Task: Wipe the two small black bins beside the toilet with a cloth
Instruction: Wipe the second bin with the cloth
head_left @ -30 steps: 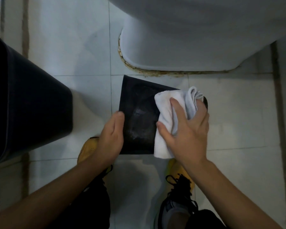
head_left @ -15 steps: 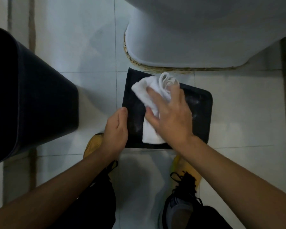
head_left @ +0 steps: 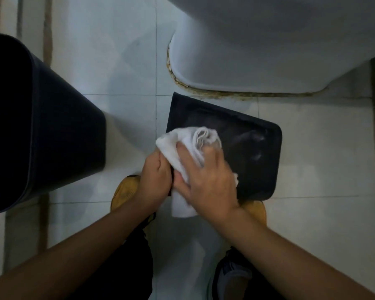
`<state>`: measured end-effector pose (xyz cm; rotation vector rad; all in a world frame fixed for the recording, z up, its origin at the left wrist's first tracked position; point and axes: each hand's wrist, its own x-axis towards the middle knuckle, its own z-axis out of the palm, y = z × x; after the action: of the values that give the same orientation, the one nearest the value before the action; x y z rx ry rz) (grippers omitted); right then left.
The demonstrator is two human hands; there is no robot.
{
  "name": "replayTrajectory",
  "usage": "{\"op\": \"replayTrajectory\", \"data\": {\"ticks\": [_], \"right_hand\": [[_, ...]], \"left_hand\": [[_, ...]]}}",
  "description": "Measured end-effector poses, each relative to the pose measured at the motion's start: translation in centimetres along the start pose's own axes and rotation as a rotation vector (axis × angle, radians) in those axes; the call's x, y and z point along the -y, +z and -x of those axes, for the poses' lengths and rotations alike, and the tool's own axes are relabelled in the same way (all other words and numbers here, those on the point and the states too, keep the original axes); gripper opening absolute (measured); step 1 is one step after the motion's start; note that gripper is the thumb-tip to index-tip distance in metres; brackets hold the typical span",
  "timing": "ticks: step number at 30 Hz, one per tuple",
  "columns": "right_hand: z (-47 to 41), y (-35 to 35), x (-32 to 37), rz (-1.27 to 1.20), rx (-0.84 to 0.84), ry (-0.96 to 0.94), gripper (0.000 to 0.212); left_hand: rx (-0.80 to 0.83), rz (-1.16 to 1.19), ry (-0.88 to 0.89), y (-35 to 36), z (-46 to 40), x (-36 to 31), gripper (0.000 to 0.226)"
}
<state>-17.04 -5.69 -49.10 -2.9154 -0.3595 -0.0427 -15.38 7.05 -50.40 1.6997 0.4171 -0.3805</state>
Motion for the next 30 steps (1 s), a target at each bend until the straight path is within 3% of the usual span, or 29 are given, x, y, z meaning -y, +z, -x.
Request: {"op": "replayTrajectory", "data": {"ticks": [10,16,23,27,30], "right_hand": [[-9.9,0.1,-3.0,0.097,-0.072,0.445,0.043],[-2.2,0.5,-0.1,0.203,-0.018,0.235,0.053],[-1.2,1.0,-0.3,0.145,-0.072,0.014,0.046],[-3.0,0.4,-1.1,0.201,-0.006,0.11,0.05],[-5.3,0.0,-3.0,0.168,-0.038,0.287,0.05]], "left_hand": [[-0.049,-0.029,-0.071,1.4,0.0,-0.8,0.042],[-0.067,0.012,-0.06,1.2,-0.3,-0.2,0.036],[-0.011,-0.018,-0.026,0.6,-0.5,0.0,0.029],[-0.052,-0.032,-0.019,1.0,0.2,-0.4,0.036],[-0.064,-0.027,-0.035,1.3,0.6,-0.7,0.041]]}}
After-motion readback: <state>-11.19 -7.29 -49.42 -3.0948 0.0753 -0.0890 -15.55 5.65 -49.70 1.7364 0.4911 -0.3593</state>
